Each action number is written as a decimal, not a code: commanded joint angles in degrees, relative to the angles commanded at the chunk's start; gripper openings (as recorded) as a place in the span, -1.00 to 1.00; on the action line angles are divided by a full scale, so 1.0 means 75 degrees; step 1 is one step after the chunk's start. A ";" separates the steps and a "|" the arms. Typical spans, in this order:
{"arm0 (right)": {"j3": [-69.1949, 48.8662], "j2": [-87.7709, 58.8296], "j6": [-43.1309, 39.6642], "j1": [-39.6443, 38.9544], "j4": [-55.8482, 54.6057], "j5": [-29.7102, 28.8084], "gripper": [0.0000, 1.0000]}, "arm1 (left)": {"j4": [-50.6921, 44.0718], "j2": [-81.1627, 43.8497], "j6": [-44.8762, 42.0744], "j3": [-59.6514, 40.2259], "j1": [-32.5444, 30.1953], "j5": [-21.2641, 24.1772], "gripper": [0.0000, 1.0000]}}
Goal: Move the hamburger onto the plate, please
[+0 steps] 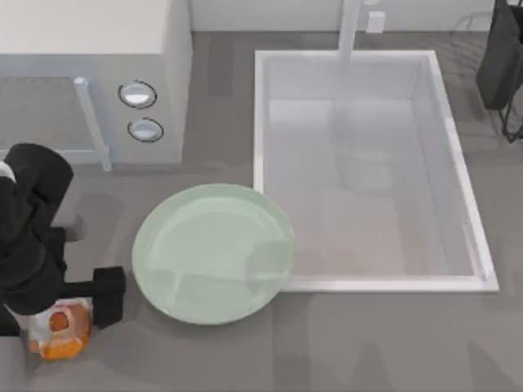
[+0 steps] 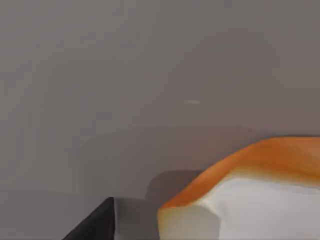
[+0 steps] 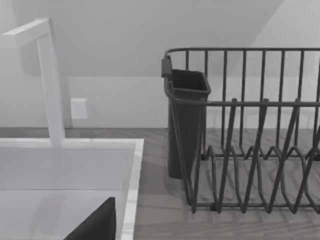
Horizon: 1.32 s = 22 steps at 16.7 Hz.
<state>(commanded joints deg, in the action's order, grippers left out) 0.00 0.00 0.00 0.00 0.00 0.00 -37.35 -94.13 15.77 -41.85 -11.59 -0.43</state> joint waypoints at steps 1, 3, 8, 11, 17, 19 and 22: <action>0.0000 0.0000 0.0000 0.0000 0.0000 0.0000 1.00 | 0.0247 -0.0142 -0.0004 0.0125 0.0001 0.0000 1.00; 0.0000 0.0000 0.0000 0.0000 0.0000 0.0000 1.00 | 0.0499 -0.0296 -0.0007 0.0264 0.0003 0.0000 1.00; 0.0000 0.0000 0.0000 0.0000 0.0000 0.0000 1.00 | 0.0510 -0.0304 -0.0007 0.0270 0.0003 0.0000 0.85; 0.0000 0.0000 0.0000 0.0000 0.0000 0.0000 1.00 | 0.0510 -0.0304 -0.0007 0.0270 0.0003 0.0000 0.40; 0.0000 0.0000 0.0000 0.0000 0.0000 0.0000 1.00 | 0.0510 -0.0304 -0.0007 0.0270 0.0003 0.0000 -0.51; 0.0000 0.0000 0.0000 0.0000 0.0000 0.0000 1.00 | 0.0510 -0.0304 -0.0007 0.0270 0.0003 0.0000 -0.81; 0.0000 0.0000 0.0000 0.0000 0.0000 0.0000 1.00 | 0.0510 -0.0304 -0.0007 0.0270 0.0003 0.0000 -1.00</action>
<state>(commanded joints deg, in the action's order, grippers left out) 0.00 0.00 0.00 0.00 0.00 0.00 -33.52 -96.41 15.72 -39.82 -11.57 -0.42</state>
